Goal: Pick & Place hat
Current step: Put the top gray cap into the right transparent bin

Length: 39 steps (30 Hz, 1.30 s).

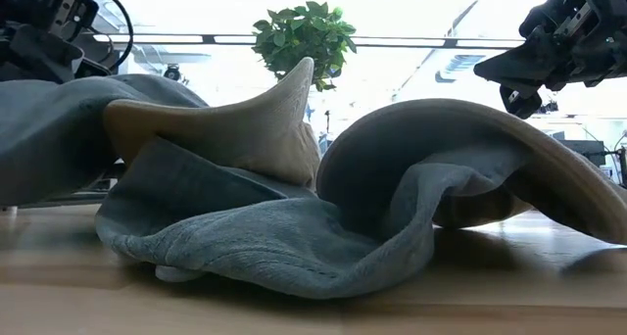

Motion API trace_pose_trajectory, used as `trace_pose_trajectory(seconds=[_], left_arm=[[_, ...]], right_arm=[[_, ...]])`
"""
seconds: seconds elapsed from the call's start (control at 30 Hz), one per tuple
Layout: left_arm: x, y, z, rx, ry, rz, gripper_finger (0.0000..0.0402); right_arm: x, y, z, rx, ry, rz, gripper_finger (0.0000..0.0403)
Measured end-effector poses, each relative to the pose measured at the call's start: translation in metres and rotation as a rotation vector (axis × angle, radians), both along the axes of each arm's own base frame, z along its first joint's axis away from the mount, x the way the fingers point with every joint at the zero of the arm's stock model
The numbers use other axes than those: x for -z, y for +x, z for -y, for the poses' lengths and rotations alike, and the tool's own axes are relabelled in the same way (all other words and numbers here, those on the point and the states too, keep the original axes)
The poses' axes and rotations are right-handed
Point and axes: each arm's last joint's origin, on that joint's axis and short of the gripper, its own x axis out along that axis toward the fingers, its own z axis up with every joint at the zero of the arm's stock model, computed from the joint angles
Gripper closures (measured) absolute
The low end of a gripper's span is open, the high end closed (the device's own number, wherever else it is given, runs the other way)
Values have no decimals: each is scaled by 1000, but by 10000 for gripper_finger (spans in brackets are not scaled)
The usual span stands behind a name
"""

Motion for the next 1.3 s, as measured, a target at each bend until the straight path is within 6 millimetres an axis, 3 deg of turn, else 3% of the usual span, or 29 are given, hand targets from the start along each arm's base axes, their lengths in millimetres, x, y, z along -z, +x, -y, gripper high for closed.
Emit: trace_pose_trajectory(seconds=[0.77,0.93,1.17,1.3], left_arm=[[-4,1,-1,-28,-3,8,402],[-3,0,-1,-29,-9,2,402],[-3,0,-1,-30,-11,1,402],[-3,0,-1,-31,-11,1,402]], right_arm=[[0,0,0,0,0,0,402],[0,0,3,96,-2,0,402],[-1,-1,8,286,364,82,402],[-1,-2,8,293,454,101,402]])
